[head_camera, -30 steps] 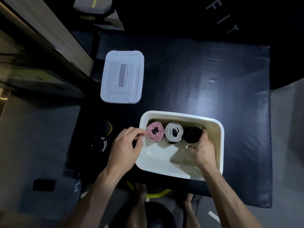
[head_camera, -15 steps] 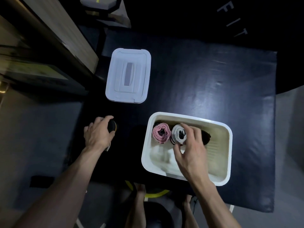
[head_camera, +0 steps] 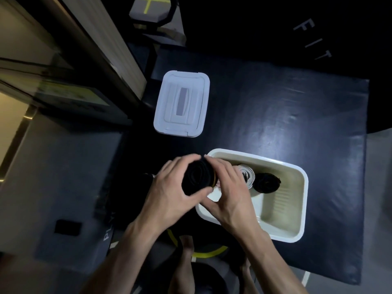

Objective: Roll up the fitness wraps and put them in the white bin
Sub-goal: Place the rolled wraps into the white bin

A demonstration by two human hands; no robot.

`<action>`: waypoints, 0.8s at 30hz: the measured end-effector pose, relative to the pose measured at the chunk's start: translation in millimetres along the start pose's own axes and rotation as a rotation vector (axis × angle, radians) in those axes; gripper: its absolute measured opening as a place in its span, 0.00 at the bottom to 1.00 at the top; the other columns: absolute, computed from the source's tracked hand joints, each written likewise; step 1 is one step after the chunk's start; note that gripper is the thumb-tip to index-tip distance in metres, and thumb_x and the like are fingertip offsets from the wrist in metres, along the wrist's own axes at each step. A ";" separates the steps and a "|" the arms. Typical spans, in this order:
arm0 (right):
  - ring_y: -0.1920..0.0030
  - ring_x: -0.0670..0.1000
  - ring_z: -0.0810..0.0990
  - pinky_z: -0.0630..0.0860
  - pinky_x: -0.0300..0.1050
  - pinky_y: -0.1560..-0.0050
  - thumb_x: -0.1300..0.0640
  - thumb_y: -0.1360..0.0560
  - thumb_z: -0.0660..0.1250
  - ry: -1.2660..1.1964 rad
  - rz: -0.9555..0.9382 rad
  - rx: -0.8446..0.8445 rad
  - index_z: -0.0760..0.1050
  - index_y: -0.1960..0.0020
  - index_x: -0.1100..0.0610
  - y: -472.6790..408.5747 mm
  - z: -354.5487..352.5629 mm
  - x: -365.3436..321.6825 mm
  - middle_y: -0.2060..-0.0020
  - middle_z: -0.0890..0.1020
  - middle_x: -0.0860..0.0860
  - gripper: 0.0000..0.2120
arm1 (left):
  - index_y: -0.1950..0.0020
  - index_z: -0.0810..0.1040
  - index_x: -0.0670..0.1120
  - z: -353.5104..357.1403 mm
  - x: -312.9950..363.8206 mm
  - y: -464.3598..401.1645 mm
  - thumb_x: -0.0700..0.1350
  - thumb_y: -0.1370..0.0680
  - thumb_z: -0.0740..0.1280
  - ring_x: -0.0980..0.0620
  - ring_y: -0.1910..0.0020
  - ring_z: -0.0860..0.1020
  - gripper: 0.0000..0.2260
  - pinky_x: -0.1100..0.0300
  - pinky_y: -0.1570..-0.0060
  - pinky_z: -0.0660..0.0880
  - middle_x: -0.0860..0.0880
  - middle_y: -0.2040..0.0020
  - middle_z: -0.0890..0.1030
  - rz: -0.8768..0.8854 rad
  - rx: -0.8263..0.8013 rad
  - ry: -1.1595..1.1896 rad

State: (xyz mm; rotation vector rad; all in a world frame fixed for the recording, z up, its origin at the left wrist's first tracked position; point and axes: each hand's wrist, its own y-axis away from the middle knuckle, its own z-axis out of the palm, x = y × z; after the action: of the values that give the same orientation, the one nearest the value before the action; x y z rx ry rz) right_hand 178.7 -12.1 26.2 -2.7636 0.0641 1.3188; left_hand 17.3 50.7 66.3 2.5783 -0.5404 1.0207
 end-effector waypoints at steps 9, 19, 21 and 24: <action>0.48 0.43 0.77 0.80 0.48 0.48 0.47 0.35 0.74 0.004 0.259 -0.146 0.72 0.31 0.46 31.4 -9.5 46.9 0.42 0.74 0.39 0.33 | 0.34 0.79 0.51 16.4 -71.8 23.5 0.40 0.22 0.71 0.52 0.42 0.77 0.17 0.50 0.39 0.74 0.56 0.39 0.79 -0.154 0.122 -0.172; 0.52 0.42 0.75 0.80 0.45 0.46 0.52 0.32 0.80 0.010 0.210 -0.285 0.73 0.29 0.46 35.1 29.6 76.9 0.44 0.71 0.42 0.33 | 0.20 0.62 0.61 25.7 -137.9 16.4 0.46 0.24 0.75 0.39 0.24 0.60 0.36 0.41 0.26 0.63 0.49 0.18 0.54 -0.520 -0.101 -0.476; 0.49 0.44 0.76 0.80 0.47 0.43 0.54 0.32 0.79 -0.012 0.239 -0.334 0.71 0.26 0.48 33.4 29.3 83.7 0.43 0.73 0.44 0.36 | 0.20 0.61 0.62 29.4 -142.9 13.9 0.45 0.23 0.73 0.40 0.27 0.65 0.35 0.43 0.29 0.66 0.51 0.18 0.53 -0.561 -0.138 -0.470; 0.47 0.52 0.80 0.81 0.51 0.45 0.57 0.32 0.77 -0.051 0.298 -0.367 0.69 0.23 0.50 32.8 28.1 91.0 0.44 0.79 0.49 0.38 | 0.24 0.67 0.61 32.7 -149.7 11.5 0.41 0.22 0.71 0.43 0.34 0.68 0.30 0.48 0.39 0.74 0.53 0.21 0.58 -0.581 -0.134 -0.441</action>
State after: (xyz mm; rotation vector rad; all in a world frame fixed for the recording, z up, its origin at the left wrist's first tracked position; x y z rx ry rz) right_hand 211.9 -42.6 -63.9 -3.1169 0.2659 1.6160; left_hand -69.7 61.0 -59.9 2.5920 0.0610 0.2187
